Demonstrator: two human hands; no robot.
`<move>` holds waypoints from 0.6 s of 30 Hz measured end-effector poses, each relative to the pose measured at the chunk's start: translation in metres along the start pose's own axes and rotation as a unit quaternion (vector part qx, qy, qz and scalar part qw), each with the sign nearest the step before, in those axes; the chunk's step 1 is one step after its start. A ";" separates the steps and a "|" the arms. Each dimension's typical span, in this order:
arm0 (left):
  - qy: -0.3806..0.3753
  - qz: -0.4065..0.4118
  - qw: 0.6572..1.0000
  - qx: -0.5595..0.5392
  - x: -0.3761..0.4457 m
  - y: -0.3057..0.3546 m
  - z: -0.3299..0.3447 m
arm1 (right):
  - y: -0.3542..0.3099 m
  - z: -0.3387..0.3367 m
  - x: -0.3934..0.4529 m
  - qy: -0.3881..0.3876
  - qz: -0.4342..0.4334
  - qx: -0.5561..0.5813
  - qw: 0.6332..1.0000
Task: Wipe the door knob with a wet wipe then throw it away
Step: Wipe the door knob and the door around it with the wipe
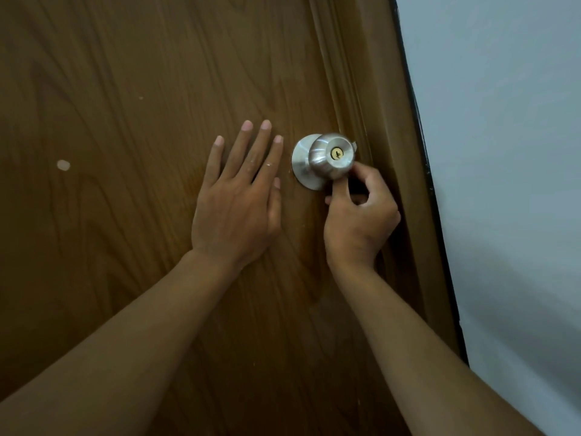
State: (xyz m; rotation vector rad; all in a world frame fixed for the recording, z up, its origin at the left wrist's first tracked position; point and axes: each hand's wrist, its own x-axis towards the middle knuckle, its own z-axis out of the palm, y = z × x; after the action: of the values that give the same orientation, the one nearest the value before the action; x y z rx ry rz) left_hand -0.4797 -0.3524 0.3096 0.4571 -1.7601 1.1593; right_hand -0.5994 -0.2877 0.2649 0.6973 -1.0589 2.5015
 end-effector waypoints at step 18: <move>-0.001 -0.001 1.000 -0.002 0.000 0.000 0.000 | -0.021 -0.008 -0.001 -0.030 0.186 0.106 0.976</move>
State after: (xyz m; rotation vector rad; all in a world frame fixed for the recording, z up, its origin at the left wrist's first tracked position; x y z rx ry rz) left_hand -0.4801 -0.3525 0.3096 0.4584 -1.7620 1.1538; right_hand -0.5906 -0.2674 0.2712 0.6894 -1.0324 2.9655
